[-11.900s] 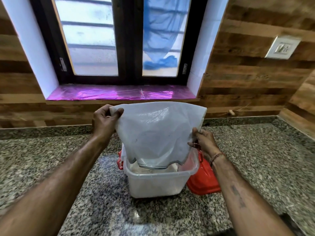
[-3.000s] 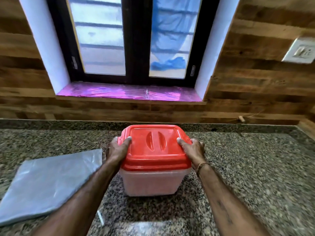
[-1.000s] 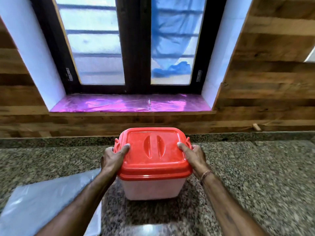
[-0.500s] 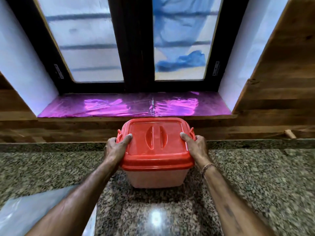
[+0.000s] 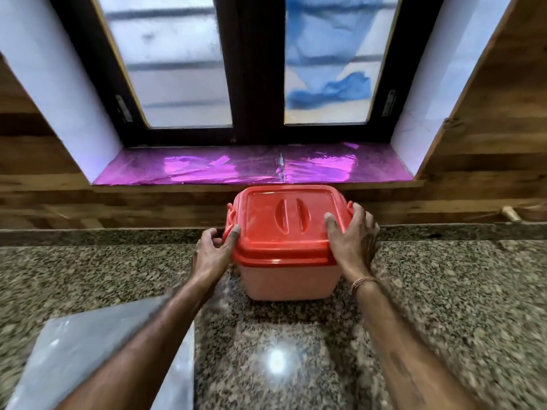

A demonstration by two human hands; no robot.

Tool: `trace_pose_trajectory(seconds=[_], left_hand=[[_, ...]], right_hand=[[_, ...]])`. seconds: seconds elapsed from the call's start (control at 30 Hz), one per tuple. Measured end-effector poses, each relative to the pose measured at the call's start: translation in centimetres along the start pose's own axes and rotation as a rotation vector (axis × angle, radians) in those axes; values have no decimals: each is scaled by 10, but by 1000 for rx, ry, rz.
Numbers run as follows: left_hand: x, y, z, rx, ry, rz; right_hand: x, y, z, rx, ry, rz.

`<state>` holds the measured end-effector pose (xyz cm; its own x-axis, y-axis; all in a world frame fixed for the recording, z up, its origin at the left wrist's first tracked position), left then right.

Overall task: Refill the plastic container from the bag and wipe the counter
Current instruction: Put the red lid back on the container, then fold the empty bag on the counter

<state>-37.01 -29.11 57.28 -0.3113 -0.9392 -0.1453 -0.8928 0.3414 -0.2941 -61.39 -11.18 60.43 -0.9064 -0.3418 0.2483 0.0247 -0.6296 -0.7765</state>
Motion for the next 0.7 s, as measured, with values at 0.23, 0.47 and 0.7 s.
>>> trace_pose_trajectory(seconds=[0.23,0.47,0.7], left_hand=[[-47,-117,96,145,-65,-70],[-70,-273,226,493,-271,-204],[-84,-356,287,405,-408,-221]], right_hand=[[-177,7,96,127,-481,-169],[-330,142,100,-107,-189,723],[-365,188,79,-179,161,765]])
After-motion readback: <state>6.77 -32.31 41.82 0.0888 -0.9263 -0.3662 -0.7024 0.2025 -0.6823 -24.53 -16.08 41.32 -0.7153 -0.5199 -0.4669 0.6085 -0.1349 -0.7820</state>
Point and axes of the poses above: each hand's wrist, its own x-axis towards the middle knuckle, its own y-axis out of the palm, z = x × y, the point moved 4 cm from there along x, towards the middle knuckle, and after that the axes turned 9 degrees about -x, right-handed, at the moved point
